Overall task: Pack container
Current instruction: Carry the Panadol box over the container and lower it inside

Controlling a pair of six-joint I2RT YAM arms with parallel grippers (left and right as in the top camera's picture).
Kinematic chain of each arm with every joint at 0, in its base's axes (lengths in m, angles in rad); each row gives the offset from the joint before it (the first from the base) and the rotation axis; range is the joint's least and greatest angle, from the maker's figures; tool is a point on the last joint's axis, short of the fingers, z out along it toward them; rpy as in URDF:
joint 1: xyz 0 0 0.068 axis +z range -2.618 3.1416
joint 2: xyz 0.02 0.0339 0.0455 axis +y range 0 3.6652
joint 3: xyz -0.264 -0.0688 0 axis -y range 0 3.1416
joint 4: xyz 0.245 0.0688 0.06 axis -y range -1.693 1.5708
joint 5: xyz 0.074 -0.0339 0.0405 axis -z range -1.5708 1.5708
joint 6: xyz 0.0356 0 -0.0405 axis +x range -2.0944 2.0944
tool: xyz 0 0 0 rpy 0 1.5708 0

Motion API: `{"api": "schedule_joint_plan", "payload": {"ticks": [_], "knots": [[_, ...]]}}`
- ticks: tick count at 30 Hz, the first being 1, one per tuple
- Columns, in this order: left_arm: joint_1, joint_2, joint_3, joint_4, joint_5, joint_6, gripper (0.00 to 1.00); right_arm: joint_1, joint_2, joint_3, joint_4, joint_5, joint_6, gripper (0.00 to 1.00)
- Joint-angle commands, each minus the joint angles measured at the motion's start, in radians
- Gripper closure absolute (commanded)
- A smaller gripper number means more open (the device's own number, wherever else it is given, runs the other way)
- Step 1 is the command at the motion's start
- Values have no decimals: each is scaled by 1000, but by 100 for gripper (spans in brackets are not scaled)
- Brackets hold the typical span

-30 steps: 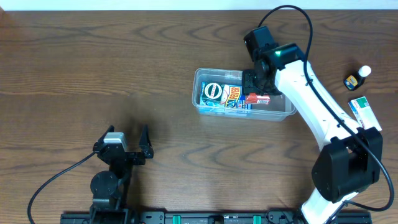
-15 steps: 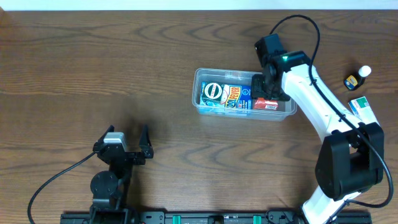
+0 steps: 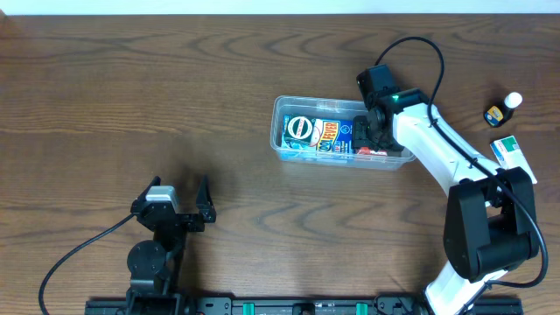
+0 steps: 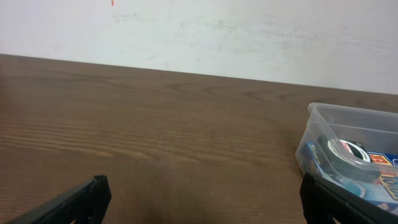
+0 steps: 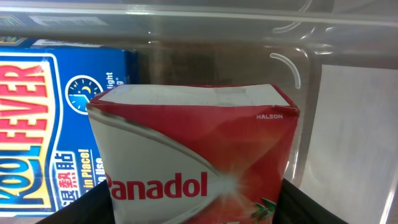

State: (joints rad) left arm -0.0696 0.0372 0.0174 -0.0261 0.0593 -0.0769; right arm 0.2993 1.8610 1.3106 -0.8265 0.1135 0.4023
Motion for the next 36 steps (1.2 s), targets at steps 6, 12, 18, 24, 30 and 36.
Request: {"api": "schedule_joint_plan", "payload": {"ticks": [6, 12, 18, 24, 30, 36], "knots": [[-6, 0, -13, -40, -8, 13, 2, -6, 6, -50, 69, 18, 13, 37], [-6, 0, -13, -40, -8, 13, 2, -18, 6, -71, 90, 18, 20, 37], [-6, 0, -13, -40, -8, 13, 2, -28, 6, -76, 91, 18, 21, 37], [-6, 0, -13, -40, -8, 13, 2, -28, 6, -76, 93, 16, 20, 37], [-6, 0, -13, -40, -8, 13, 2, -28, 6, -76, 95, -10, 20, 33], [-6, 0, -13, -40, -8, 13, 2, -28, 6, -76, 109, -43, 20, 27]]}}
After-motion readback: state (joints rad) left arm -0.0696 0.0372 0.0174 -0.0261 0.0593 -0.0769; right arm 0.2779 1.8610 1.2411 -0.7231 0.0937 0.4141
